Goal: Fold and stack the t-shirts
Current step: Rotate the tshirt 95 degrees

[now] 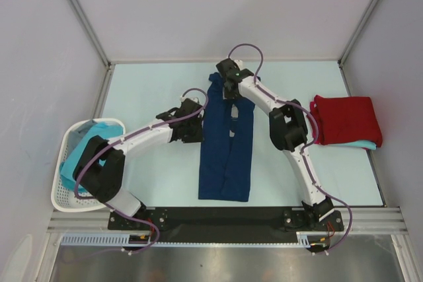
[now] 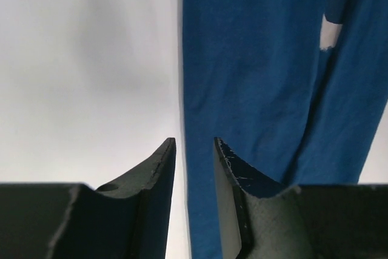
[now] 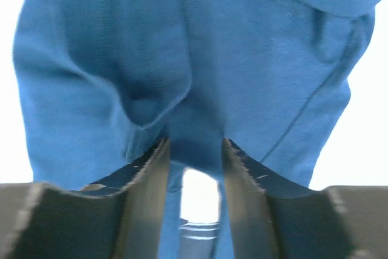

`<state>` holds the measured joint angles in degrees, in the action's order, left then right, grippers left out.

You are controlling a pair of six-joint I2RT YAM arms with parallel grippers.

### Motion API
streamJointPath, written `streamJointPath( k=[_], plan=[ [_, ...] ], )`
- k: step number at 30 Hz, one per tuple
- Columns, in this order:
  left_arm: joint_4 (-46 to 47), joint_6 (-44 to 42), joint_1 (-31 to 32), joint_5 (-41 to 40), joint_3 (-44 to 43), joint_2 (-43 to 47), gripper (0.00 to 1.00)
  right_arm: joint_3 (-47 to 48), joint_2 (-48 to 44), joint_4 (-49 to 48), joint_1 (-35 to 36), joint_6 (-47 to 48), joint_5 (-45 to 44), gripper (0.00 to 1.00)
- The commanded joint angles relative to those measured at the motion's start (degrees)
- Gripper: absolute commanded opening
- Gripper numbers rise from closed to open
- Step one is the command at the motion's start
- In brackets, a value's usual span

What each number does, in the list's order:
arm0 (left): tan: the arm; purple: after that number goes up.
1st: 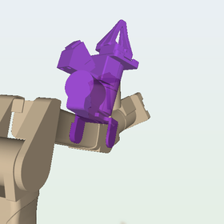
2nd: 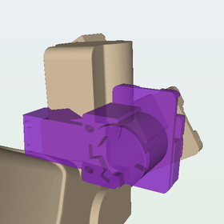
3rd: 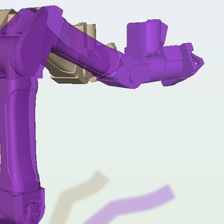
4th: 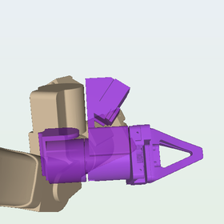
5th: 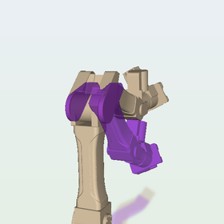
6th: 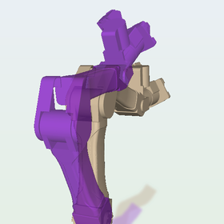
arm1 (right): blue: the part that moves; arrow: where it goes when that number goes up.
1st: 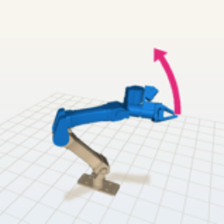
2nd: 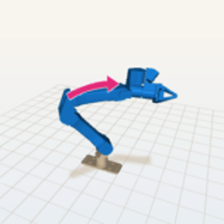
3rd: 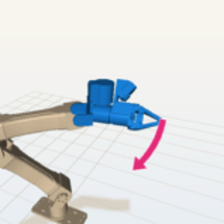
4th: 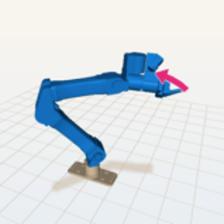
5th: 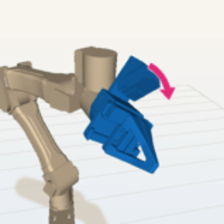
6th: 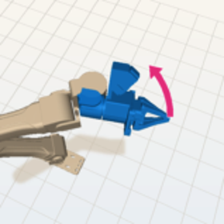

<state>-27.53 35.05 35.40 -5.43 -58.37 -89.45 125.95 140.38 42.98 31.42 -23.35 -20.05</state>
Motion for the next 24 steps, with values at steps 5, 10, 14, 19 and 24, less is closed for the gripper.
streamJointPath(
  k=[5, 10, 14, 19, 24],
  plan=[
    [-0.2, 0.7, -0.2, -2.7, 2.2, 6.3, 0.38, 6.5, -3.6, 0.0, 4.4, 1.5, -3.0, 0.61],
    [-0.5, 0.5, -0.3, -2.7, 3.0, 6.6, 0.38, 8.9, -1.3, 0.3, 4.4, 1.7, -3.0, 0.61],
    [-0.7, 0.2, -0.4, -2.7, 3.3, 7.4, 0.39, 9.6, 0.6, 0.5, 3.6, 2.0, -2.3, 0.6],
    [-0.9, -0.4, -0.9, -2.4, 3.8, 7.4, 0.38, 10.3, 2.0, 0.3, 3.9, 2.0, -2.1, 0.59],
    [-0.3, -0.9, -1.2, -1.6, 4.1, 6.9, 0.39, 9.4, 1.5, 1.7, 3.9, 2.0, -3.8, 0.57]
  ],
)
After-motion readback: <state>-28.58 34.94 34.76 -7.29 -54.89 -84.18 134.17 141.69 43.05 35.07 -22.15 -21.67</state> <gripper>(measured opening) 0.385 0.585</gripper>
